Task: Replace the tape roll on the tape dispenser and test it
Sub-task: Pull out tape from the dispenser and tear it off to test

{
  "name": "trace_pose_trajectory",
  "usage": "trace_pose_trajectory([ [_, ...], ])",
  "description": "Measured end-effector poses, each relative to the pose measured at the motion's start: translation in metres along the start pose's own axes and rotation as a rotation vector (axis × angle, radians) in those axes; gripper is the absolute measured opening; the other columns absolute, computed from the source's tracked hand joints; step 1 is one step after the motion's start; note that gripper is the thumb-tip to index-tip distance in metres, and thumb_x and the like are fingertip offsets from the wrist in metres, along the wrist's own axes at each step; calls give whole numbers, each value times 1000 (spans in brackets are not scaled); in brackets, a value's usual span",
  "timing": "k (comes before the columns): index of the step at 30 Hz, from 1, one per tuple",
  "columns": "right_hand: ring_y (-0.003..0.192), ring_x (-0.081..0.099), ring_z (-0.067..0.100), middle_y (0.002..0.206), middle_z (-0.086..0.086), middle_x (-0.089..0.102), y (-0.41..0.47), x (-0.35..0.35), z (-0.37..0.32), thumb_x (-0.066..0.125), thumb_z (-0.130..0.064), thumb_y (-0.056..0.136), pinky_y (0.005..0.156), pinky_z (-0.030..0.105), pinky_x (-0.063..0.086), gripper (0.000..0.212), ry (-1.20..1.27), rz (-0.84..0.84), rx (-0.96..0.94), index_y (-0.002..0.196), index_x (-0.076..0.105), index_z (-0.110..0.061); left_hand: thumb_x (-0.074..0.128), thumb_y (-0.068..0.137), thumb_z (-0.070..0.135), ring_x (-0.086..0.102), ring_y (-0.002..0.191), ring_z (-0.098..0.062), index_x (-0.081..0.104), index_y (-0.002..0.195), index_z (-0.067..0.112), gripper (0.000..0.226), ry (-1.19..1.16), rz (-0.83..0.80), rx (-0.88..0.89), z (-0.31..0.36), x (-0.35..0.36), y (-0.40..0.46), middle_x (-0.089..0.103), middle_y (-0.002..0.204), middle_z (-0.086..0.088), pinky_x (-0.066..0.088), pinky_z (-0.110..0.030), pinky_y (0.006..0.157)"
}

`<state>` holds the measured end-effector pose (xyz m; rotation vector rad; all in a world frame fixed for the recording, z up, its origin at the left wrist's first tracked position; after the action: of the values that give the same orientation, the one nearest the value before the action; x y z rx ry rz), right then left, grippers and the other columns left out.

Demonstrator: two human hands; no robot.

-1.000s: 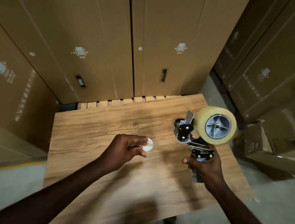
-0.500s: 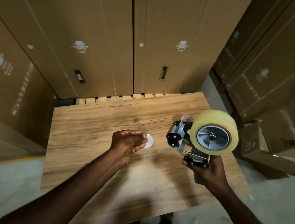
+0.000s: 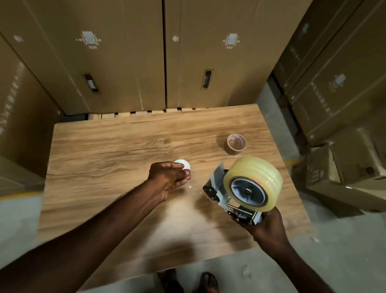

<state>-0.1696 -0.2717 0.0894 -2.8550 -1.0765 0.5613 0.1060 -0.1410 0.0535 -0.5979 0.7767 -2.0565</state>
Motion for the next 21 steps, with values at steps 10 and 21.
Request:
trace_pose_trajectory([
  [10, 120, 71, 25, 128, 7, 73, -4, 3, 49, 86, -23, 78, 95, 39, 62, 73, -9, -185, 1, 141, 57, -1, 77, 75, -15, 66, 43, -17, 69, 92, -12, 19, 223, 17, 194, -16, 18, 10, 69, 68, -23, 54, -22, 47],
  [21, 105, 75, 10, 115, -9, 78, -7, 22, 95, 81, -30, 68, 86, 22, 59, 63, 64, -170, 53, 127, 63, -14, 74, 78, -12, 69, 56, -24, 74, 80, -4, 8, 519, 121, 340, -70, 14, 63, 72, 65, -20, 57, -31, 61],
])
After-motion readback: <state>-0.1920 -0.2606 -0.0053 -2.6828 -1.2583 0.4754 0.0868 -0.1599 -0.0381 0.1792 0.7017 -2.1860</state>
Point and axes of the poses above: each hand's wrist, its own y-axis towards the middle knuckle, its own x-axis out of the palm, z = x × y, the point moved 10 cm from there along y, towards the middle knuckle
